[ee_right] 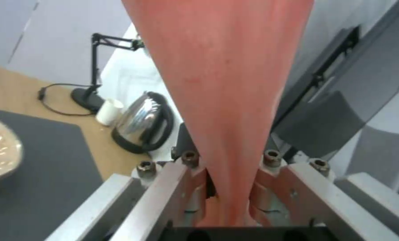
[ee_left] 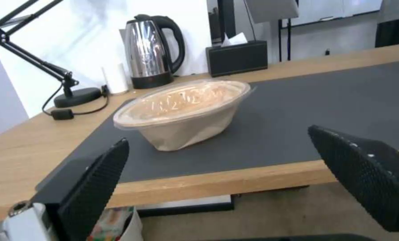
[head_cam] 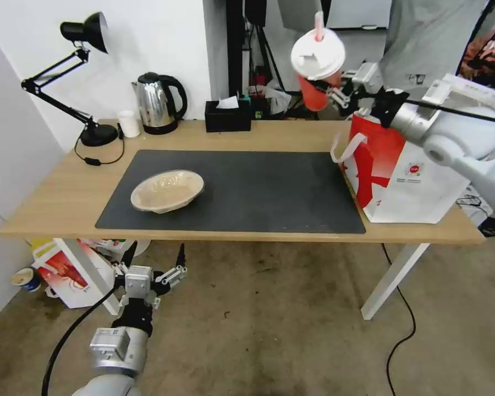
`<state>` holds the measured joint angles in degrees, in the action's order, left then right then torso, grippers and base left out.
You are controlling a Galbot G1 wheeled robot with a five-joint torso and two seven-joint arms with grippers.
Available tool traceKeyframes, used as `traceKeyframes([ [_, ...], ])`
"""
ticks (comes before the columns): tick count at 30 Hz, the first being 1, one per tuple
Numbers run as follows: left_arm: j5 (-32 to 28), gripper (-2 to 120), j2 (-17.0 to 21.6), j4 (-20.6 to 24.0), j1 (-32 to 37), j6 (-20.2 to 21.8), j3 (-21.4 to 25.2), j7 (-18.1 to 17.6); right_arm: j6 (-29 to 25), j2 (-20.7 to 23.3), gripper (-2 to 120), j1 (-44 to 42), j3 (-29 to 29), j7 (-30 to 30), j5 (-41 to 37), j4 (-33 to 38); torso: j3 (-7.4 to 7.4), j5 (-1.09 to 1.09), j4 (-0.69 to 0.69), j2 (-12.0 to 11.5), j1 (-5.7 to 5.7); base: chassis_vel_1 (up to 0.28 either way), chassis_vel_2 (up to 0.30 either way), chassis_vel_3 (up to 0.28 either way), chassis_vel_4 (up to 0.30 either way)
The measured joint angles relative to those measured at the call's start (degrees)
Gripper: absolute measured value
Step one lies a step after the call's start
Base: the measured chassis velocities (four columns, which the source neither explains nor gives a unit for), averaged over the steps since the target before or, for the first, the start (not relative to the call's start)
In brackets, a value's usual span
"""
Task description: Pick up the trash from the table and place it into the takeout bag.
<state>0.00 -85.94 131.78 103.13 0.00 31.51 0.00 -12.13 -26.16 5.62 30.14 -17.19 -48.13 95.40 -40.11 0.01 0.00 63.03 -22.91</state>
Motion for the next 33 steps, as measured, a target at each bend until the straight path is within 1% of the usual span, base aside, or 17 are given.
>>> traceKeyframes([
  [4,0.0,100,0.0,0.0,0.0,0.0,0.0,0.0,-0.2,0.7,6,-0.5,-3.0,0.0,-0.1,-1.4,0.00,0.00,-0.01,0.0,0.00,0.000,0.000,0.000,0.000],
  [11,0.0,100,0.0,0.0,0.0,0.0,0.0,0.0,-0.4,2.0,6,-1.0,-6.4,0.0,-0.2,-2.8,0.00,0.00,-0.01,0.0,0.00,0.000,0.000,0.000,0.000],
  [14,0.0,100,0.0,0.0,0.0,0.0,0.0,0.0,-0.4,3.1,6,-2.0,-8.7,0.0,-0.2,-3.7,0.00,0.00,0.00,0.0,0.00,0.000,0.000,0.000,0.000],
  [23,0.0,100,0.0,0.0,0.0,0.0,0.0,0.0,-0.6,5.6,6,-5.0,-13.2,0.2,-0.4,-5.5,0.00,0.00,0.00,0.0,0.00,0.000,0.000,0.000,0.000],
  [33,0.0,100,0.0,0.0,0.0,0.0,0.0,0.0,-0.6,7.4,6,-9.4,-15.1,1.9,-0.4,-6.9,0.00,-0.01,0.00,0.0,0.00,0.000,0.000,0.000,0.000],
])
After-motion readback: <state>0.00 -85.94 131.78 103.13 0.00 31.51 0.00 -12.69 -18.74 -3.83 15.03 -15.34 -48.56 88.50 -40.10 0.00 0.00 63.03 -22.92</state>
